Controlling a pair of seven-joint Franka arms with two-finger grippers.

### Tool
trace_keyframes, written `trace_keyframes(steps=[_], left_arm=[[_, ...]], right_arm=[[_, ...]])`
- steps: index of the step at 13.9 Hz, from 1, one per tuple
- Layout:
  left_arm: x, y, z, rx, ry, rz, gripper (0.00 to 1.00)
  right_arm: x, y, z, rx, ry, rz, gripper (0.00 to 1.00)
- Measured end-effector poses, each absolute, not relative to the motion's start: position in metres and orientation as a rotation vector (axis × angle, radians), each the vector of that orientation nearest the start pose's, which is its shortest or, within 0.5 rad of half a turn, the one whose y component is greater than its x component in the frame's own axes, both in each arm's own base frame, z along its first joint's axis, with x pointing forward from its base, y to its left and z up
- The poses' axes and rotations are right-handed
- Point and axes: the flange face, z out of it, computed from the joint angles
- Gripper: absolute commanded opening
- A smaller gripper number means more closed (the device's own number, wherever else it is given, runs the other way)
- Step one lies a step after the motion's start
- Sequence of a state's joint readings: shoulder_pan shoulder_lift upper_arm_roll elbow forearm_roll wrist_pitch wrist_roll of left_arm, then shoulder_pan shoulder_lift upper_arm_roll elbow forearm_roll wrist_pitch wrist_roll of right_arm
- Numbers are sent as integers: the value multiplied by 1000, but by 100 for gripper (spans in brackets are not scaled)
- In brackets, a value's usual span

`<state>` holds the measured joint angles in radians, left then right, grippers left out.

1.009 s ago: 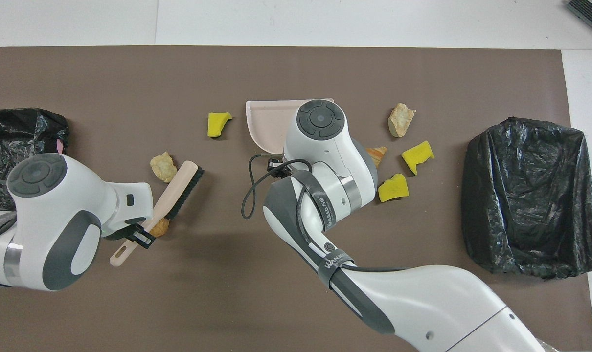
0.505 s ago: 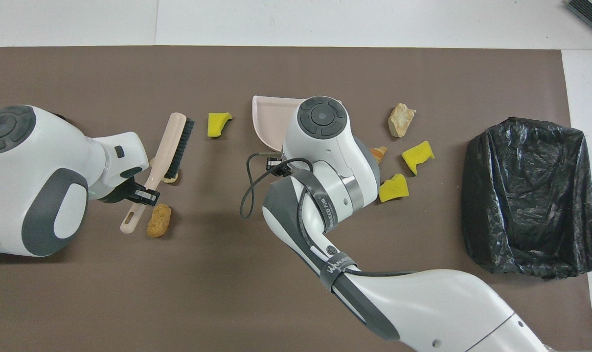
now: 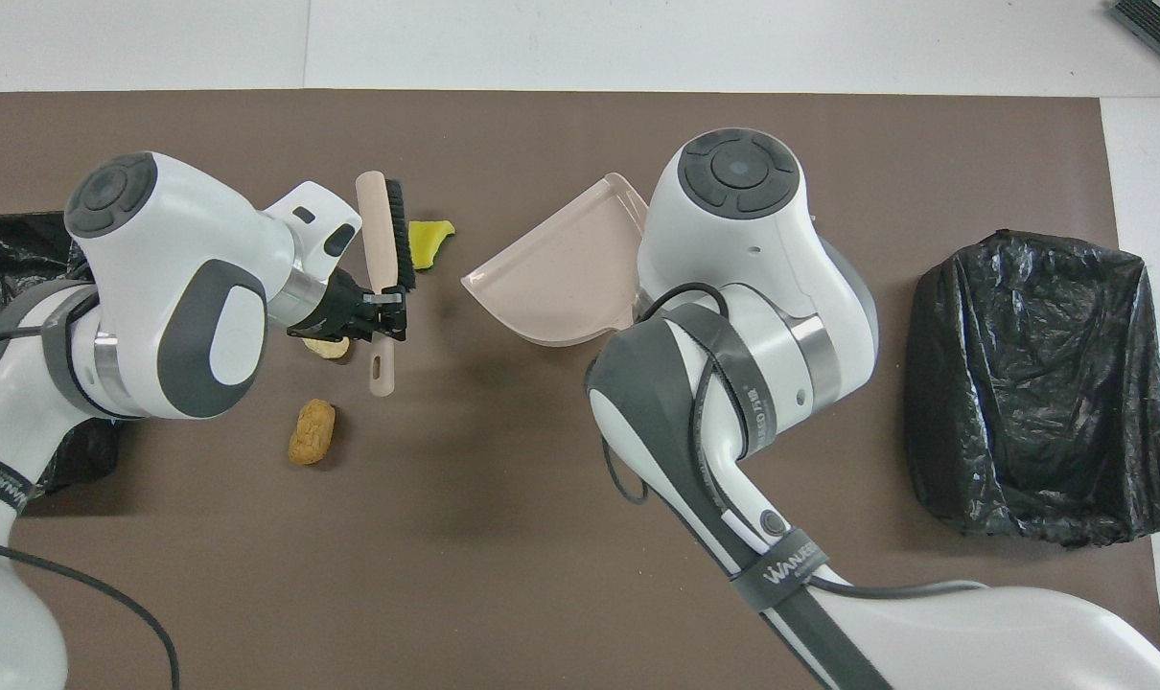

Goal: Sweep and dump trash in bin
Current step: 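Lift the brush with the left gripper while the right gripper tilts the dustpan, then sweep the nearby chunks into the dustpan with the left gripper's brush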

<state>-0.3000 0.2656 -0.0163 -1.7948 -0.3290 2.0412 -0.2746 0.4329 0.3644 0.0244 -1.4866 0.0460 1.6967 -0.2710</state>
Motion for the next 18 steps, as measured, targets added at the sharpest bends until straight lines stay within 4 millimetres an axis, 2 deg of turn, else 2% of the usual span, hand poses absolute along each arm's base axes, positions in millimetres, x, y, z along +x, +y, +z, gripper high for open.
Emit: trace_keyframes(steps=[1, 3, 5, 7, 10, 14, 16, 18], left_arm=[[599, -227, 402, -3419, -256, 168, 0], [610, -258, 401, -3427, -364, 154, 0], [612, -284, 395, -3432, -445, 111, 0], [611, -296, 389, -3426, -540, 117, 0], [609, -296, 375, -3403, -596, 175, 0], [591, -292, 354, -3308, -669, 378, 0], [575, -279, 359, -3254, -687, 479, 0], [547, -259, 369, -3206, -695, 562, 0]], right_arm=[[582, 280, 448, -2853, -1232, 263, 0], [574, 275, 429, -2749, -1458, 268, 0], [566, 274, 414, -2685, -1567, 276, 0], [557, 279, 401, -2650, -1622, 284, 0], [540, 292, 391, -2620, -1666, 321, 0], [522, 298, 379, -2597, -1693, 373, 0], [519, 302, 378, -2595, -1697, 377, 0], [514, 309, 380, -2604, -1689, 374, 0]])
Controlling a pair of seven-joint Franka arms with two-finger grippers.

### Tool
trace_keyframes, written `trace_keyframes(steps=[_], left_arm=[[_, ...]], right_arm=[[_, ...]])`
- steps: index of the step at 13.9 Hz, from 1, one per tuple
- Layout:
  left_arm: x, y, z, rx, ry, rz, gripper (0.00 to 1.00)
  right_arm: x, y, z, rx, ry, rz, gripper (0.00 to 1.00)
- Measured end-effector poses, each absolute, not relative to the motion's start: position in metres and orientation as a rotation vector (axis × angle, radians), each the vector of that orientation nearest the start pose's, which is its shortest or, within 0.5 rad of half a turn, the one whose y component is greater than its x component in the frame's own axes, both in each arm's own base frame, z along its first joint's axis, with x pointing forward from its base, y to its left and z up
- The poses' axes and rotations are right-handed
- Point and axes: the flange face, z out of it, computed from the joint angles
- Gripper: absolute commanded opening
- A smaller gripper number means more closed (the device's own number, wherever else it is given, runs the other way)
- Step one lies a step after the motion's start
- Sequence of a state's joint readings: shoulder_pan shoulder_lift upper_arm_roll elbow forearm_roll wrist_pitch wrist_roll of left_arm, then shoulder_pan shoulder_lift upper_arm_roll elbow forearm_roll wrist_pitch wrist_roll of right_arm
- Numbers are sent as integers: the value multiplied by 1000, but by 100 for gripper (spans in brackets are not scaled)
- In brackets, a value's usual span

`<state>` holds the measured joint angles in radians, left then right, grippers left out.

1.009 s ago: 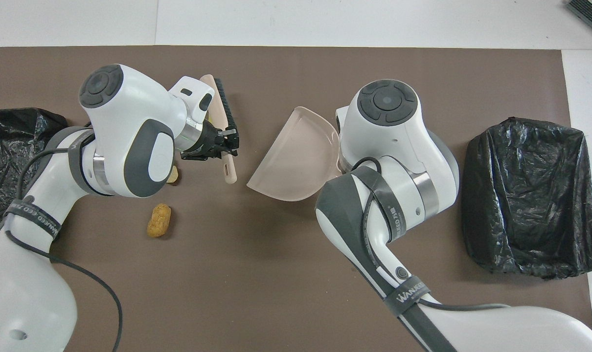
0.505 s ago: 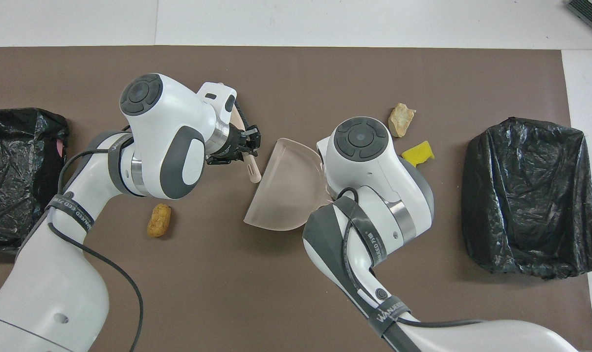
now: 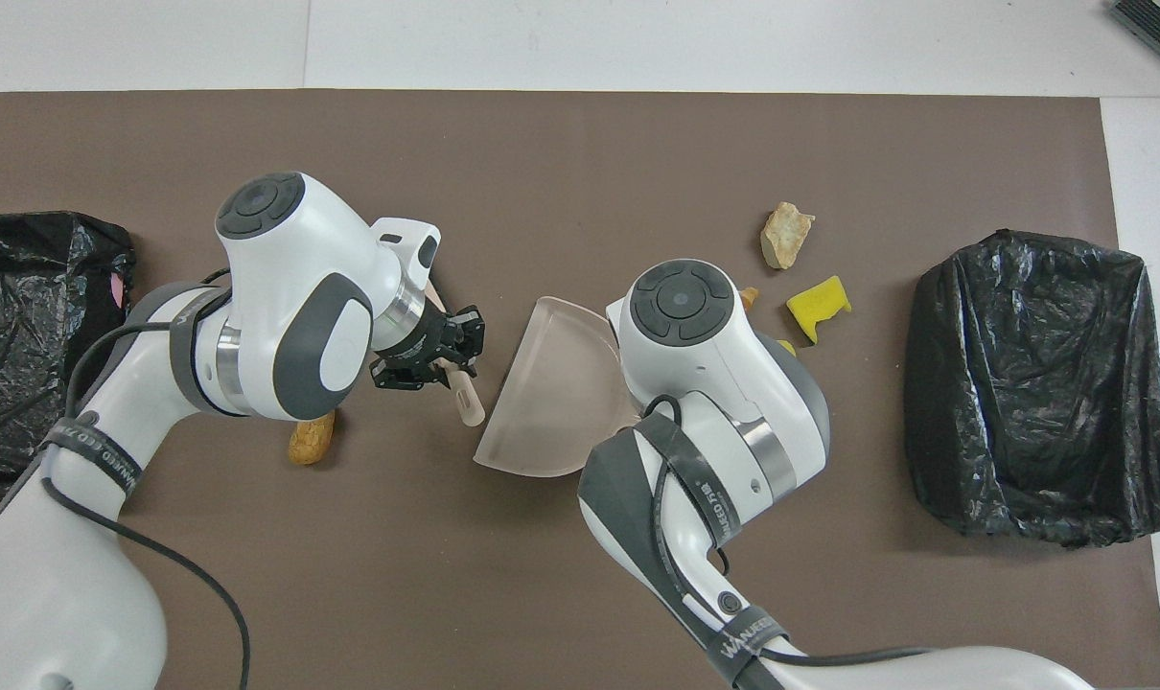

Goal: Sweep and dump trash in bin
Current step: 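Sweep the nearby chunks into the dustpan with the left gripper's brush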

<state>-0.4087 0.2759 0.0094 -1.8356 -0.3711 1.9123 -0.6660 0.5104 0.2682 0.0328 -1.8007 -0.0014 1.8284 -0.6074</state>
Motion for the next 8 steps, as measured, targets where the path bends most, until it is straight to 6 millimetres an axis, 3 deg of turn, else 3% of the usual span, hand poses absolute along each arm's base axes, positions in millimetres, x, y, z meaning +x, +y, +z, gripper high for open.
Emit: trace_keyframes(steps=[4, 8], left_arm=[[495, -234, 381, -3131, -648, 644, 0], [464, -222, 444, -3111, -550, 645, 0]], right_arm=[[501, 330, 383, -2716, -1479, 371, 0], [493, 346, 385, -2736, -1448, 295, 0]])
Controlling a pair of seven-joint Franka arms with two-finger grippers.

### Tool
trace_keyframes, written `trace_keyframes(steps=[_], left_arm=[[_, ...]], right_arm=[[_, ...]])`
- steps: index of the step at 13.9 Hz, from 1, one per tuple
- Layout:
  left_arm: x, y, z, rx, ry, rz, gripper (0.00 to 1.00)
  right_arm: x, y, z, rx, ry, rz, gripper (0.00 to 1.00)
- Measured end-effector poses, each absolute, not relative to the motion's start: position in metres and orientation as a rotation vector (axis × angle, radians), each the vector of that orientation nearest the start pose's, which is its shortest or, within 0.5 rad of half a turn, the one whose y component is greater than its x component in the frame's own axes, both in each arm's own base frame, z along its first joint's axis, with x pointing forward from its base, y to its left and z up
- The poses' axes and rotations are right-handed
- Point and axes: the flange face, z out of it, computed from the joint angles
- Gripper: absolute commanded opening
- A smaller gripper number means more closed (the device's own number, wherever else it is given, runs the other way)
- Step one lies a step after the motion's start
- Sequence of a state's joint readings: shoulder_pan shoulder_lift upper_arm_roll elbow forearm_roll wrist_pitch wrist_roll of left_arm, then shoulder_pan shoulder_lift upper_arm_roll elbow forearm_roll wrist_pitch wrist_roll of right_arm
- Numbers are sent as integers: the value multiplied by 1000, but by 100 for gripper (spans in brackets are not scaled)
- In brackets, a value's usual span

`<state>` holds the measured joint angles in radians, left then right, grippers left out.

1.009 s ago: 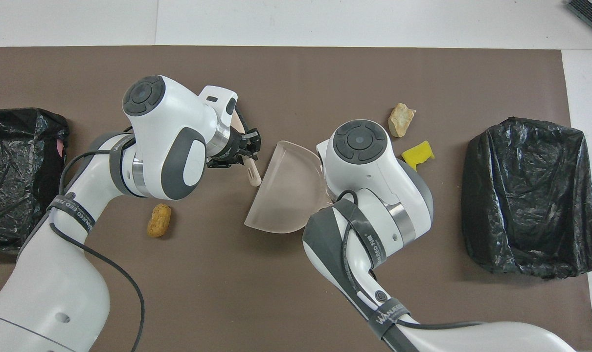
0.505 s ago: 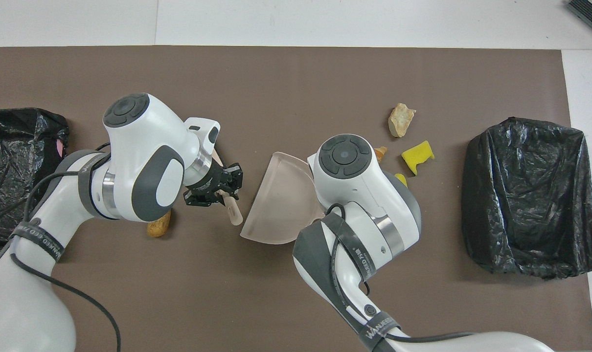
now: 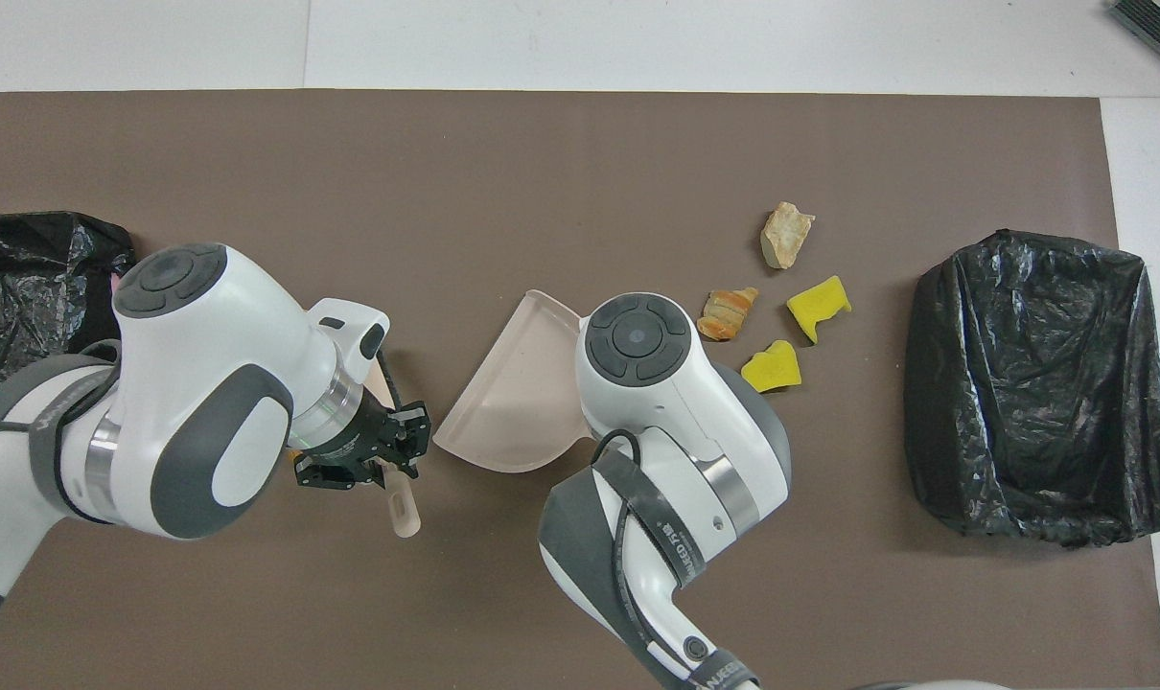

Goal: Sweep and dump trash in bin
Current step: 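Sweep the nearby chunks into the dustpan with the left gripper's brush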

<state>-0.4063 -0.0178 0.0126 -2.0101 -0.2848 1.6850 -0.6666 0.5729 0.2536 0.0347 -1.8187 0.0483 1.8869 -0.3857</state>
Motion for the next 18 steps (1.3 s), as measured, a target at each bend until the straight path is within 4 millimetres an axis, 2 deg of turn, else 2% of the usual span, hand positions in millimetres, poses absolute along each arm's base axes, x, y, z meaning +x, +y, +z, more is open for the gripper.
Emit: trace_keyframes(steps=[2, 4, 6, 8, 10, 12, 14, 18], left_arm=[[454, -211, 463, -3080, -509, 581, 0], [457, -188, 463, -3034, -520, 510, 0], [471, -153, 455, -3024, -526, 448, 0], [484, -118, 442, -3045, -456, 370, 0], [490, -99, 424, -3045, -353, 319, 0], [497, -91, 402, -3069, -246, 271, 0], [501, -93, 382, -3076, -173, 271, 0], [505, -107, 365, -3087, 8, 268, 0]], right_arm=[[490, 344, 376, -2688, -1530, 238, 0], [486, 341, 369, -2626, -1633, 214, 0], [486, 337, 369, -2563, -1735, 207, 0], [487, 334, 371, -2539, -1788, 203, 0], [487, 333, 370, -2538, -1801, 206, 0], [486, 333, 366, -2539, -1818, 211, 0], [485, 331, 361, -2543, -1827, 211, 0], [484, 328, 357, -2544, -1824, 221, 0]])
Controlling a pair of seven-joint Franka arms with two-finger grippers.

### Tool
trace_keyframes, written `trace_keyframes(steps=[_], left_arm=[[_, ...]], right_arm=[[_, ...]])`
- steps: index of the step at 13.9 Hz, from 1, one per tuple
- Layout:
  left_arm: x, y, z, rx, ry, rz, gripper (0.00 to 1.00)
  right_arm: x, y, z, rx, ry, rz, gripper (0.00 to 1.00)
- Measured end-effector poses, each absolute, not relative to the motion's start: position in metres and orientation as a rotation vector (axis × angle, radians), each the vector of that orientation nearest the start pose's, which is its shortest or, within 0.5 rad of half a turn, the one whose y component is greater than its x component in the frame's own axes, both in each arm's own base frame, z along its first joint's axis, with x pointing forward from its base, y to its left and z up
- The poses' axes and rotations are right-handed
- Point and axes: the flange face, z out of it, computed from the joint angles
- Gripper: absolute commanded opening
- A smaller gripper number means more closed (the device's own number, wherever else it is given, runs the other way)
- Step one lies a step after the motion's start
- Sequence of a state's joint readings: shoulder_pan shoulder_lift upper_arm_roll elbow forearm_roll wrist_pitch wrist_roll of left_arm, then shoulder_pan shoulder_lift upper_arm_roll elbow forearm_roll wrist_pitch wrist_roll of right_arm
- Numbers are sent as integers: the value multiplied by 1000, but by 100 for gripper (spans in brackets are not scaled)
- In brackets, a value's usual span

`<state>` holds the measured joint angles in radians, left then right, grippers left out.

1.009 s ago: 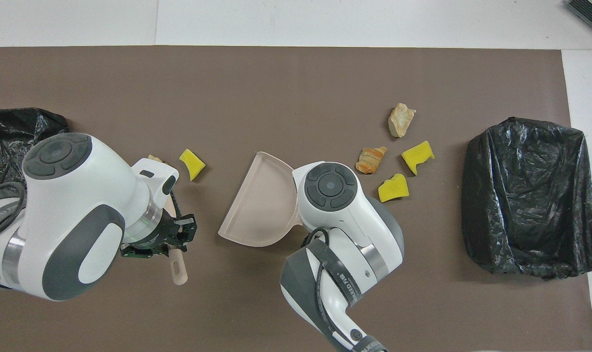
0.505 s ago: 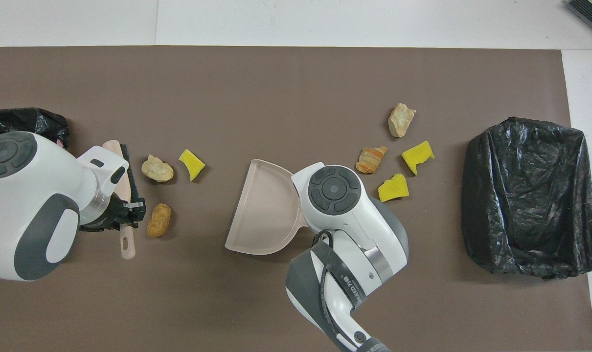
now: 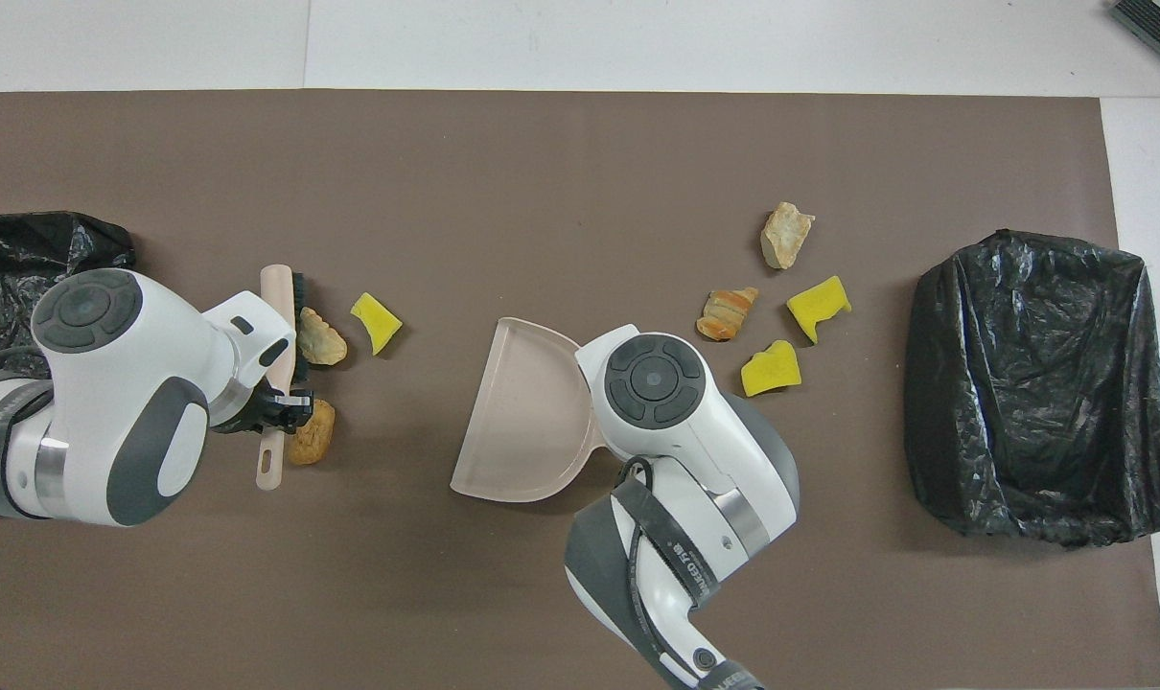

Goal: Sweep and dump trash in bin
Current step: 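Sweep the nearby chunks into the dustpan with the left gripper's brush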

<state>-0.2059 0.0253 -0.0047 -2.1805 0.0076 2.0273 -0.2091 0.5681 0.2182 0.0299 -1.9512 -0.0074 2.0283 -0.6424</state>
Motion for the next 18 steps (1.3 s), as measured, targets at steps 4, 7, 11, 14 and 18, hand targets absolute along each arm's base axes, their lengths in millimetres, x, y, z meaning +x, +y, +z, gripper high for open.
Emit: trace_keyframes(steps=[4, 7, 11, 14, 18], left_arm=[[506, -138, 352, -3093, 152, 219, 0], [487, -198, 353, -3110, 300, 224, 0], [443, -284, 357, -3128, 514, 250, 0], [412, -323, 364, -3141, 605, 317, 0], [417, -312, 384, -3147, 559, 403, 0]], right_arm=[[486, 325, 357, -2550, -1814, 223, 0], [487, 323, 356, -2554, -1809, 224, 0], [487, 323, 356, -2554, -1809, 225, 0], [487, 322, 356, -2554, -1809, 225, 0], [487, 322, 356, -2554, -1809, 225, 0]])
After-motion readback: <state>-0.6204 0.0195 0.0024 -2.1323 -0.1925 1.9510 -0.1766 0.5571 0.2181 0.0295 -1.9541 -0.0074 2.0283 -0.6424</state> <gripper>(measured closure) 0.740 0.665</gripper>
